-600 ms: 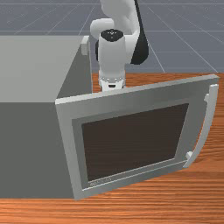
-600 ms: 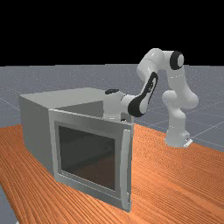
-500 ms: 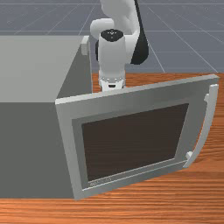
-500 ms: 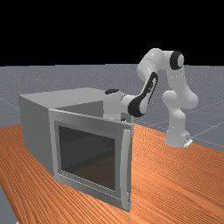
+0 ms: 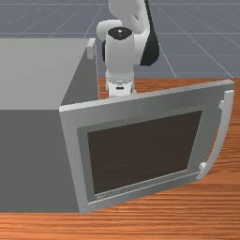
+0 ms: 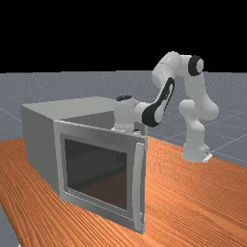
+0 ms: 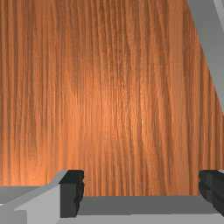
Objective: Close the microwave
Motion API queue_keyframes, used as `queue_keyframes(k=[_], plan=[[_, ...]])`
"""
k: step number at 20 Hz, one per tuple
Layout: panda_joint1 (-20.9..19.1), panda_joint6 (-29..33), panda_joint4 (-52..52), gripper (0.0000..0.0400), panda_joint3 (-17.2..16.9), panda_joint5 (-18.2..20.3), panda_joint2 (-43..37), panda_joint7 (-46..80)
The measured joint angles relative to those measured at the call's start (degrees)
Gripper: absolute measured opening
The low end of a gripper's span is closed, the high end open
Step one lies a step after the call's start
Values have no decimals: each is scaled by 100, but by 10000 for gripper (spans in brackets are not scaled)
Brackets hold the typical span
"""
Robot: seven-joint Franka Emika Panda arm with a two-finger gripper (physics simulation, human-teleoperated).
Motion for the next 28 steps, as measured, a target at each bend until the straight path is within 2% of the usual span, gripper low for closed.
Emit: queue_keyframes(k=[3, 4, 6, 7, 9, 13, 21, 25, 26, 27, 28], plan=[[0, -102, -22, 398, 0, 0, -202, 0], [-55, -418, 143, 398, 47, 157, -199, -129], [-58, -555, 192, 399, 46, 173, -294, -140], [-13, -408, 85, 400, 8, 32, -408, -26], [-14, -569, 135, 400, 7, 32, -536, -25], [-16, -1225, 487, 400, 11, 29, -740, -58], [-18, -1869, 904, 400, 12, 28, -1015, -86], [-34, -1993, 1002, 400, 21, 148, -1063, -86], [-52, -1992, 999, 400, 57, 349, -1062, -132], [58, -1988, 1010, 400, 52, 51, -1059, 396], [109, -1989, 1018, 400, 86, 41, -1053, 489]])
